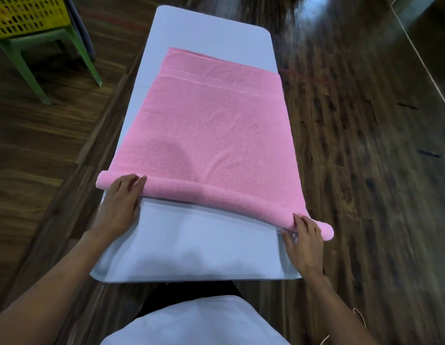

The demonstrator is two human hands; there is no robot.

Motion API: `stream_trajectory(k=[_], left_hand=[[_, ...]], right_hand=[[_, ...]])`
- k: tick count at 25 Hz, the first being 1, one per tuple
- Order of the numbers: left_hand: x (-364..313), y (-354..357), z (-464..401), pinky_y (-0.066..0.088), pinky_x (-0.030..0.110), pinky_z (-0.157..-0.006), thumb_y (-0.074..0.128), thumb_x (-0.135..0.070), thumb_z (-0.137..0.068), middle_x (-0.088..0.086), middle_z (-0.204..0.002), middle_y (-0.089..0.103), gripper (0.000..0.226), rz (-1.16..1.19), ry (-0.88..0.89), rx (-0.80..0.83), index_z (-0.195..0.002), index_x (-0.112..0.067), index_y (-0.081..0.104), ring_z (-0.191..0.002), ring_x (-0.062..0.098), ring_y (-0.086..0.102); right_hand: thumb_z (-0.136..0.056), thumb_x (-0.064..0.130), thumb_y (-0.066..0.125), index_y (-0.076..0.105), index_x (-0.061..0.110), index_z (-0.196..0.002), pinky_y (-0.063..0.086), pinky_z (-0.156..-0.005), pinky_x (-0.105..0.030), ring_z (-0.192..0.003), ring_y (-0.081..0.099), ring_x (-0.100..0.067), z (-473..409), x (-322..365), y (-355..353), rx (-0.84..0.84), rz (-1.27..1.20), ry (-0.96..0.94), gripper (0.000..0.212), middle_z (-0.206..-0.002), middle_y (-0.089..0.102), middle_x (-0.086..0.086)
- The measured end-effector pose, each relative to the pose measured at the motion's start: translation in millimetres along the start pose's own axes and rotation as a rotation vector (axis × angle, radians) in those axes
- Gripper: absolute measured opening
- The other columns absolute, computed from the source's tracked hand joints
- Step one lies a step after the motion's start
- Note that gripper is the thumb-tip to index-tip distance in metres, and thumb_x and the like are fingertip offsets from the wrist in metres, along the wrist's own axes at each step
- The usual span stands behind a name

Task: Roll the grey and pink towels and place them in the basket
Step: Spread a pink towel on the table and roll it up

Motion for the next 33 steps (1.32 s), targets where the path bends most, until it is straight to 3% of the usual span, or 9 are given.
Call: stream_trajectory(k=[5,9,12,14,17,20,25,28,33], left_hand=[[8,5,-25,0.044,0.055,-0.095,0.055,0.008,-0.080,0.023,-0.122,0.057,0.049,0.028,-0.099,0.085,-0.128,-0.004,0.057,-0.112,0.045,0.051],[17,-1,-16,0.046,0.050,-0.090,0.056,0.009,-0.072,0.020,-0.112,0.064,0.050,0.019,-0.055,0.215,-0.119,-0.004,0.064,-0.104,0.041,0.057],[21,3,-19,0.043,0.041,-0.093,0.059,0.009,-0.071,0.017,-0.118,0.064,0.055,0.038,-0.040,0.416,-0.123,-0.007,0.063,-0.109,0.036,0.057],[24,9,-34,0.040,0.037,-0.097,0.056,0.012,-0.076,0.019,-0.125,0.061,0.056,0.165,-0.109,0.498,-0.130,-0.004,0.057,-0.116,0.036,0.056],[27,-10,-50,0.046,0.044,-0.087,0.065,0.009,-0.078,0.023,-0.111,0.062,0.041,0.255,-0.162,0.212,-0.118,-0.004,0.064,-0.101,0.042,0.057],[14,-22,-23,0.047,0.049,-0.072,0.061,-0.014,-0.089,0.015,-0.102,0.061,0.019,0.001,-0.022,-0.055,-0.105,-0.008,0.071,-0.089,0.039,0.054],[8,5,9,0.039,0.053,-0.100,0.052,-0.021,-0.088,0.018,-0.130,0.050,0.049,-0.019,0.036,-0.009,-0.134,-0.004,0.050,-0.118,0.037,0.044],[9,2,-12,0.042,0.053,-0.093,0.057,-0.008,-0.086,0.021,-0.120,0.057,0.041,0.032,-0.047,0.008,-0.127,-0.003,0.056,-0.110,0.039,0.048],[21,-4,-10,0.046,0.051,-0.091,0.042,-0.015,-0.083,0.015,-0.116,0.063,0.044,0.015,-0.012,0.140,-0.120,-0.006,0.063,-0.107,0.038,0.056]], right_hand=[[-0.096,0.029,0.056,0.055,0.013,-0.127,0.046,-0.100,-0.035,-0.113,0.057,-0.026,-16,-14,14,0.153,-0.286,0.250,0.035,-0.128,0.058,-0.009],[-0.095,0.009,0.055,0.061,0.006,-0.119,0.049,-0.095,-0.046,-0.102,0.060,-0.031,-13,-4,0,0.151,-0.076,-0.018,0.025,-0.117,0.064,-0.013],[-0.099,0.022,0.043,0.054,0.019,-0.128,0.047,-0.097,-0.045,-0.104,0.057,-0.026,-16,-29,15,0.434,0.008,-0.058,0.031,-0.125,0.061,-0.007],[-0.100,0.025,0.040,0.051,0.024,-0.128,0.049,-0.097,-0.044,-0.104,0.054,-0.020,-24,-31,18,0.461,-0.056,-0.024,0.031,-0.128,0.058,-0.004],[-0.097,0.017,0.054,0.061,0.015,-0.118,0.046,-0.093,-0.034,-0.103,0.049,-0.016,-29,-20,-1,0.173,-0.169,0.167,0.022,-0.125,0.055,-0.009],[-0.094,0.019,0.061,0.066,0.015,-0.114,0.051,-0.092,-0.045,-0.106,0.056,-0.027,-11,-6,-11,-0.033,-0.010,0.147,0.021,-0.121,0.062,-0.010],[-0.086,0.027,0.069,0.056,0.011,-0.126,0.050,-0.098,-0.046,-0.113,0.056,-0.028,2,-3,3,0.063,-0.029,-0.009,0.045,-0.130,0.059,-0.010],[-0.093,0.020,0.061,0.055,0.008,-0.127,0.048,-0.099,-0.046,-0.112,0.056,-0.030,-11,-8,8,0.111,-0.145,0.146,0.036,-0.129,0.059,-0.013],[-0.099,0.019,0.049,0.054,0.008,-0.129,0.042,-0.106,-0.046,-0.113,0.053,-0.028,-9,-8,5,0.270,-0.104,0.002,0.032,-0.129,0.058,-0.011]])
Point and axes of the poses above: each hand's wrist, its own z-axis away from the middle knuckle, its own y-axis out of the palm, x = y × z, the point moved 7 cm from there along -z, towards the middle knuckle
